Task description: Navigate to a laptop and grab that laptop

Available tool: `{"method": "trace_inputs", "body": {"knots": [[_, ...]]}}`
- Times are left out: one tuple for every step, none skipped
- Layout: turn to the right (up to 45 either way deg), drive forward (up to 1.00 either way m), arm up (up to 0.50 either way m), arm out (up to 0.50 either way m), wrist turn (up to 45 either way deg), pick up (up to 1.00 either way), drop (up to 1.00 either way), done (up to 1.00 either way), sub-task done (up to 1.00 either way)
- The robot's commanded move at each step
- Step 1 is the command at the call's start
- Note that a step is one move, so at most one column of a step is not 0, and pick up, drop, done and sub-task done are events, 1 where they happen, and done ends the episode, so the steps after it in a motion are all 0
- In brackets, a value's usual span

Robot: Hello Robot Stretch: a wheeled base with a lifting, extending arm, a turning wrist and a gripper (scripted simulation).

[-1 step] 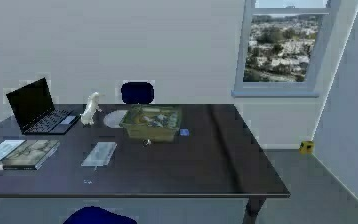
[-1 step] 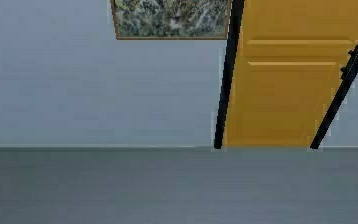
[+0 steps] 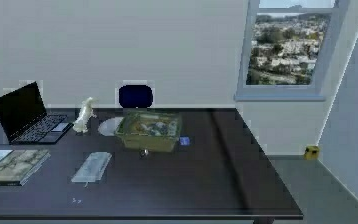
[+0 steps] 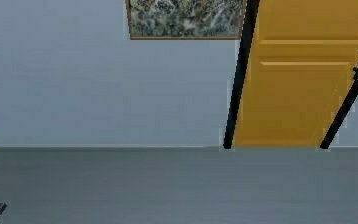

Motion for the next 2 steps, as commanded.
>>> {"method": "trace_inputs", "body": {"knots": [[45.0,0.00,0.00,0.00,0.0,0.00,0.00,0.00,0.00],[18.0,0.00,0.00,0.00,0.0,0.00,0.00,0.00,0.00]]}}
